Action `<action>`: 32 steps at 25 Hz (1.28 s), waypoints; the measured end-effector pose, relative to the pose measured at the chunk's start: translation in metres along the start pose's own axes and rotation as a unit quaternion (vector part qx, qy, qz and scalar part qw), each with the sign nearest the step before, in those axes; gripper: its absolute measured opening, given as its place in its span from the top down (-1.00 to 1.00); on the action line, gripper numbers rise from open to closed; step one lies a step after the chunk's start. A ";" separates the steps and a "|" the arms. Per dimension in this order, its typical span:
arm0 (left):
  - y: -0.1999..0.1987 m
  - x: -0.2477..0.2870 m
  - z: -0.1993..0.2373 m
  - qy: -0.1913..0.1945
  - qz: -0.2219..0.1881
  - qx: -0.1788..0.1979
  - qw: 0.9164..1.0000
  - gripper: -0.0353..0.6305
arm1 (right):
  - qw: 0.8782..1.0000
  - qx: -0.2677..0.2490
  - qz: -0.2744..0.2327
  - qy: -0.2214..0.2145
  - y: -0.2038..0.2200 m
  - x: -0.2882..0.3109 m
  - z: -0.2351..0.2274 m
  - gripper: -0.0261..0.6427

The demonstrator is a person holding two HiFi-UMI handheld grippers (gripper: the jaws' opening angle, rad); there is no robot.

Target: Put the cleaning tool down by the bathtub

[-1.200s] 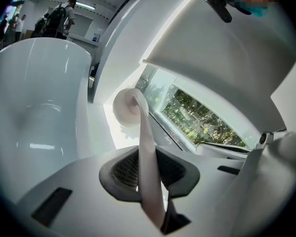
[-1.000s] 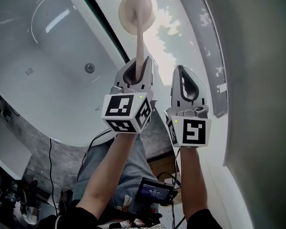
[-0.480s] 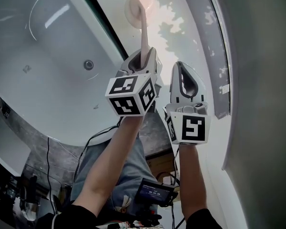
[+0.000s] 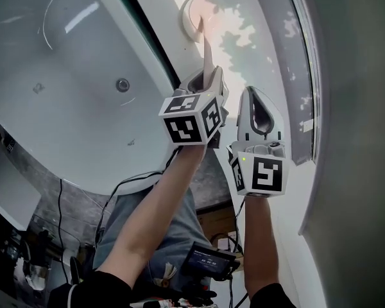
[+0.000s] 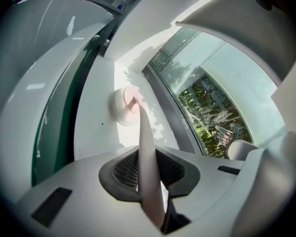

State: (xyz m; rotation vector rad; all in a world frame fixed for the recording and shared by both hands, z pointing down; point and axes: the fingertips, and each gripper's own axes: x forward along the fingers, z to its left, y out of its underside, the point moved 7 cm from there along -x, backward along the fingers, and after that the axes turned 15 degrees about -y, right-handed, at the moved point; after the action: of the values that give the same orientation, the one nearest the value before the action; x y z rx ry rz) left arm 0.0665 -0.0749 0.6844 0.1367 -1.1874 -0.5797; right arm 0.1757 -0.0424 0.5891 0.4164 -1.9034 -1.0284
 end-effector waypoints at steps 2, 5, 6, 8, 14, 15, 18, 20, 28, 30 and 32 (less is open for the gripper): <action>0.003 0.003 0.000 -0.002 0.000 0.009 1.000 0.67 | 1.000 0.001 0.003 0.002 0.003 0.001 0.000 0.84; 0.008 0.007 0.002 -0.004 0.001 0.012 1.000 0.67 | 1.000 0.000 0.004 0.003 0.006 0.003 0.002 0.84; 0.010 0.009 0.003 -0.009 0.004 0.015 1.000 0.67 | 1.000 0.002 0.002 0.002 0.006 0.003 0.004 0.84; 0.015 0.012 0.005 -0.029 0.009 0.029 0.999 0.67 | 1.000 0.009 -0.001 0.002 0.006 0.003 0.005 0.84; 0.022 0.015 0.009 -0.092 -0.012 0.084 0.992 0.67 | 1.000 0.016 -0.004 0.001 0.011 0.002 0.008 0.84; 0.023 0.015 0.010 -0.098 -0.010 0.090 0.991 0.66 | 1.000 0.017 -0.003 0.001 0.012 0.001 0.008 0.84; 0.022 0.017 0.011 -0.104 -0.009 0.105 0.989 0.57 | 1.000 0.018 -0.002 0.001 0.014 -0.001 0.009 0.84; 0.023 0.020 0.008 -0.098 -0.012 0.120 0.988 0.39 | 1.000 0.019 -0.001 0.002 0.015 -0.002 0.008 0.84; 0.024 0.017 0.000 -0.105 -0.034 0.142 0.984 0.23 | 1.000 0.022 -0.001 0.005 0.020 -0.008 0.007 0.84; 0.023 0.014 -0.002 -0.105 -0.040 0.143 0.983 0.23 | 1.000 0.023 -0.002 0.005 0.020 -0.009 0.007 0.84; 0.022 0.011 -0.003 -0.104 -0.045 0.142 0.983 0.22 | 1.000 0.023 -0.003 0.006 0.020 -0.009 0.007 0.84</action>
State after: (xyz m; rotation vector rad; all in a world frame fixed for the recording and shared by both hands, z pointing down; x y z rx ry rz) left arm 0.0794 -0.0624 0.7010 0.3809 -1.4705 -0.5100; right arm 0.1772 -0.0208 0.5982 0.4548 -1.9198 -0.9849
